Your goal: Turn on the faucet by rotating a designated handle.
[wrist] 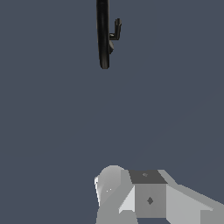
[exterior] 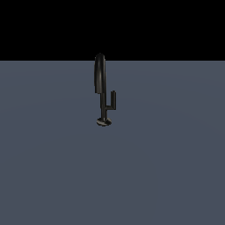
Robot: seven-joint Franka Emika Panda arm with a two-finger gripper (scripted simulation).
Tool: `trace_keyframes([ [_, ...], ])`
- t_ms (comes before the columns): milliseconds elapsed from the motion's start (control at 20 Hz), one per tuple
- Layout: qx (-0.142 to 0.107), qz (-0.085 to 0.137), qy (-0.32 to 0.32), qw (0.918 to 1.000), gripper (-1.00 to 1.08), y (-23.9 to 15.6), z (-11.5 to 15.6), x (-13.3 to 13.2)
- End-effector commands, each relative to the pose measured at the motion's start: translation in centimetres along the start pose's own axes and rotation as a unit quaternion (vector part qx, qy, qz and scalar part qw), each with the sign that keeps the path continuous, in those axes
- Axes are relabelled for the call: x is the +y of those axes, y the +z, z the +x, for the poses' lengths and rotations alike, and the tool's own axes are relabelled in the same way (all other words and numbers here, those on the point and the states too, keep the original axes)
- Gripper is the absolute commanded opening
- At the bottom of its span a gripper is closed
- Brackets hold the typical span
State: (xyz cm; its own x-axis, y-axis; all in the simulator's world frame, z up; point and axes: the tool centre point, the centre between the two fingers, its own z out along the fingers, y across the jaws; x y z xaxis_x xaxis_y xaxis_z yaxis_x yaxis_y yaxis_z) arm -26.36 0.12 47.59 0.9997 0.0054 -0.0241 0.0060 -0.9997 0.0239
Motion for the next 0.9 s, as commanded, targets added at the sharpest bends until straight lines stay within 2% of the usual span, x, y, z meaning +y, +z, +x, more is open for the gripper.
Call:
trace_keyframes([
  [0, 0.0, 0.0, 0.0, 1.0, -1.0, 0.0, 0.0, 0.0],
  [450, -0.013, 0.012, 0.012, 0.9998, -1.0, 0.1, 1.1, -0.3],
  [850, -0.046, 0.043, 0.044, 0.997, -1.0, 0.5, 4.0, -0.9],
])
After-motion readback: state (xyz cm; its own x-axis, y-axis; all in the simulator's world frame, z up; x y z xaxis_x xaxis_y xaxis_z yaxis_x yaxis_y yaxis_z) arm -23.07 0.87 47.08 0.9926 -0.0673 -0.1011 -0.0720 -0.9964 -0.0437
